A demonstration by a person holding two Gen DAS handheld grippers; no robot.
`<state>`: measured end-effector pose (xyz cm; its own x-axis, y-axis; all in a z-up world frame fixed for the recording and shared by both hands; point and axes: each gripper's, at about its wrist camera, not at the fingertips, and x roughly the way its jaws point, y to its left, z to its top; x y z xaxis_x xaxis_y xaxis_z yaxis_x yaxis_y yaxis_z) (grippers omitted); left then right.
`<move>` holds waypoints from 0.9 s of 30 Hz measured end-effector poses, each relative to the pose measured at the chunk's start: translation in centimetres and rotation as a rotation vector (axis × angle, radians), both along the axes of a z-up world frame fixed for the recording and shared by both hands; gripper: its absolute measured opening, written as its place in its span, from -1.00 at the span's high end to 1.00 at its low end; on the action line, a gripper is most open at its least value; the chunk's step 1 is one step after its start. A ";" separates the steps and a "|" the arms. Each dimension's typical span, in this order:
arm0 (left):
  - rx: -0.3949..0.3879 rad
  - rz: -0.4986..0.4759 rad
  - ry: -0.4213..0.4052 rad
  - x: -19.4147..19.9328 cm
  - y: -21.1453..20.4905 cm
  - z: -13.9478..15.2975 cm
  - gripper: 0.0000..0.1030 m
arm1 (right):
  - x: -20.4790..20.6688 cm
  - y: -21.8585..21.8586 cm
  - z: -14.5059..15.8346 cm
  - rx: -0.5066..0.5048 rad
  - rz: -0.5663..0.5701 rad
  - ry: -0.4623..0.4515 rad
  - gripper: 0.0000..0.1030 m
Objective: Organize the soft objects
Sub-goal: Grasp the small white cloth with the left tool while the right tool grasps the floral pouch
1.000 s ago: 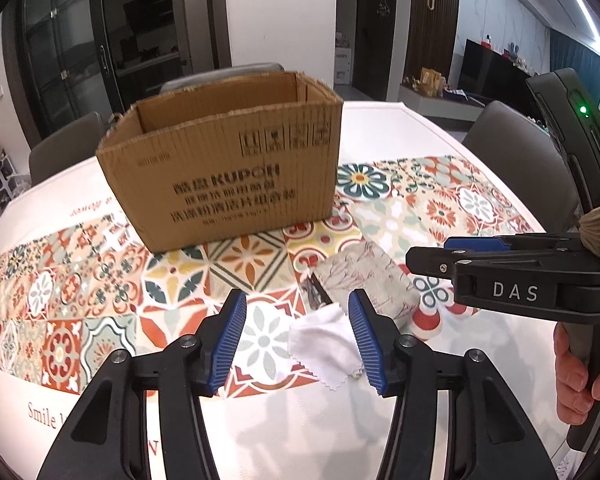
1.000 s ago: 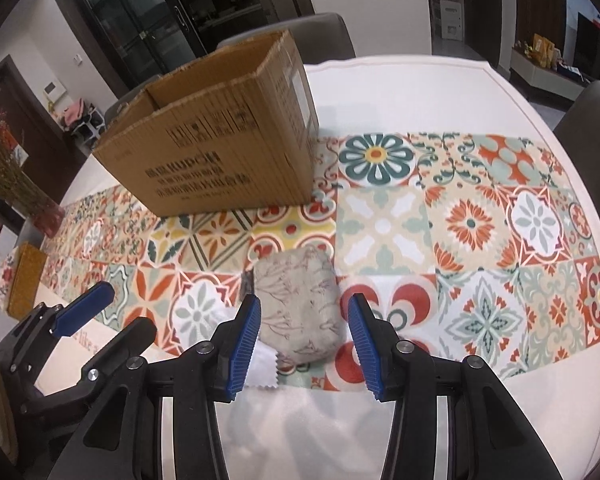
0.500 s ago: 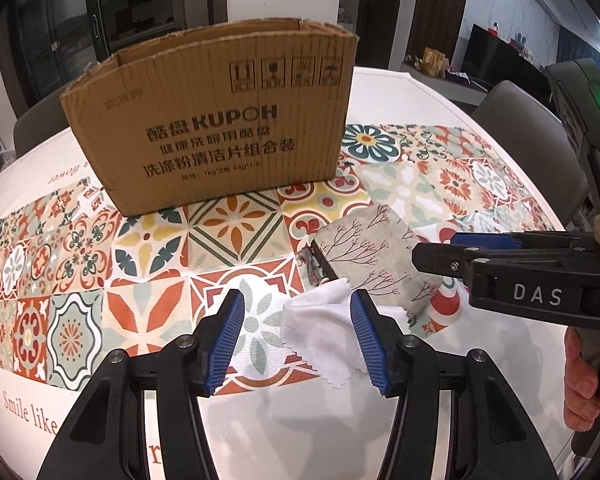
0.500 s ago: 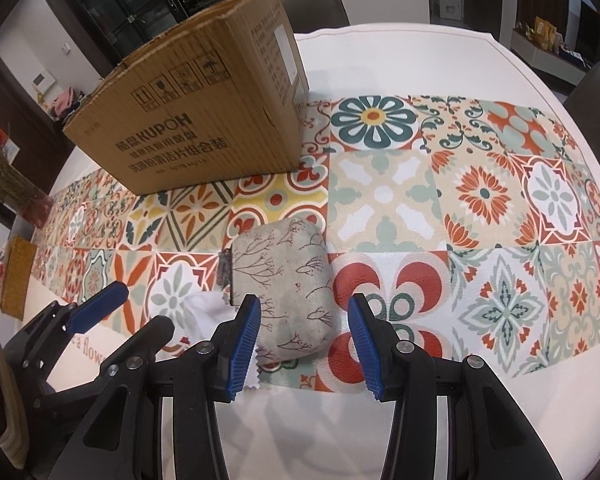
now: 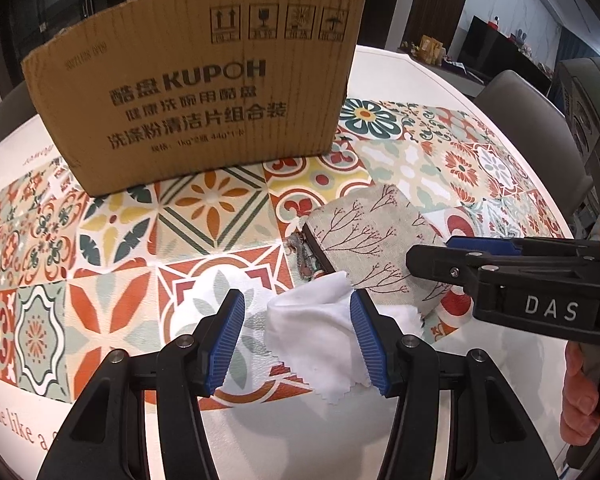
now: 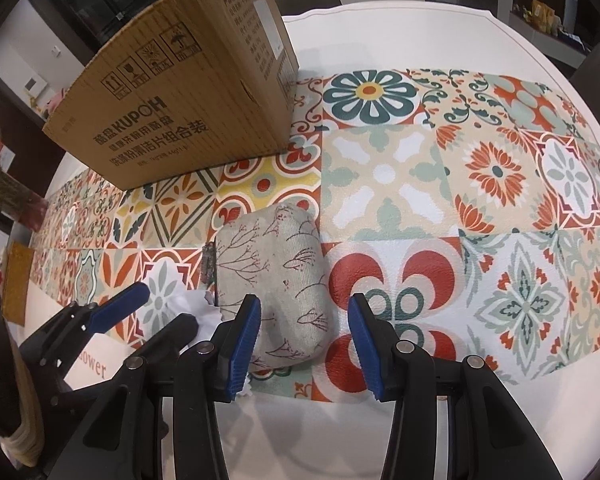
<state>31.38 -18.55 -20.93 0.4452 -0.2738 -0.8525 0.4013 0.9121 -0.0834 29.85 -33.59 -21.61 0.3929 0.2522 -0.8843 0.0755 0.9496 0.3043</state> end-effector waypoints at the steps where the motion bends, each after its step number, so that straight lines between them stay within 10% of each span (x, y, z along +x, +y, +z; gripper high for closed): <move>1: -0.001 0.000 0.006 0.1 -0.1 -0.2 -0.03 | 0.0 0.0 -0.1 0.003 -0.001 0.002 0.09; 14: 0.006 -0.016 0.032 0.3 -0.5 -1.6 0.61 | 0.4 1.0 -1.0 0.009 0.020 0.019 0.11; 27: 0.006 0.026 0.025 0.3 0.6 -0.6 0.83 | -0.4 1.3 0.7 0.001 0.004 -0.037 0.58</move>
